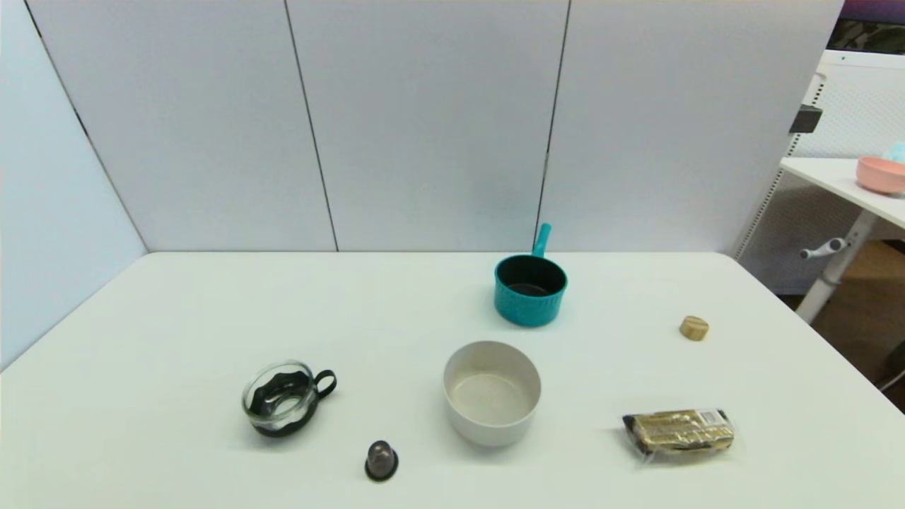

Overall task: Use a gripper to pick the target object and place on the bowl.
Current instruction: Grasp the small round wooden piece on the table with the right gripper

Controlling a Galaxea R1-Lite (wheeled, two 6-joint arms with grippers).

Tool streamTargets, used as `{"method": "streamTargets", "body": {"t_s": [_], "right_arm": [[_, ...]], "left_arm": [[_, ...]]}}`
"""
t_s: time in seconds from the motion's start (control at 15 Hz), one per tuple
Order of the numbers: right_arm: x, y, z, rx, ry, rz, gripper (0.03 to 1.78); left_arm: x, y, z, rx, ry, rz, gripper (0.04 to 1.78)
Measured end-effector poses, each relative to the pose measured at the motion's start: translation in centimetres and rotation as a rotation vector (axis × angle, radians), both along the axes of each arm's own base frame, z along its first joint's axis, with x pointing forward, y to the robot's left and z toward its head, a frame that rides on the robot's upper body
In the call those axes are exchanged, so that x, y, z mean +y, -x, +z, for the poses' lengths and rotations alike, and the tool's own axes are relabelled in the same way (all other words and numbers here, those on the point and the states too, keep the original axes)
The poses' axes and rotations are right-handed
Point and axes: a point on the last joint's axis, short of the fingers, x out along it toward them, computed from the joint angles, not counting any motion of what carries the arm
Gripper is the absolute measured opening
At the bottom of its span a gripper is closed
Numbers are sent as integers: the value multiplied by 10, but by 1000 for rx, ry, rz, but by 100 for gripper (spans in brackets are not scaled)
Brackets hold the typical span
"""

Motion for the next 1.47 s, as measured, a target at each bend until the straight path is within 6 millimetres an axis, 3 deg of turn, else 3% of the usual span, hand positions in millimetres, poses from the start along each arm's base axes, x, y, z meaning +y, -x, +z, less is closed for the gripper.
{"method": "streamTargets", "body": {"t_s": [0.93, 1.13, 1.47], "right_arm": [[0, 0, 1, 0, 4, 1, 171], [0, 0, 20, -20, -1, 2, 171], [0, -8, 87, -40, -9, -3, 171]], "left_arm": [[0, 0, 0, 0, 0, 0, 171], [0, 0, 0, 0, 0, 0, 171], [0, 0, 0, 0, 0, 0, 171]]}}
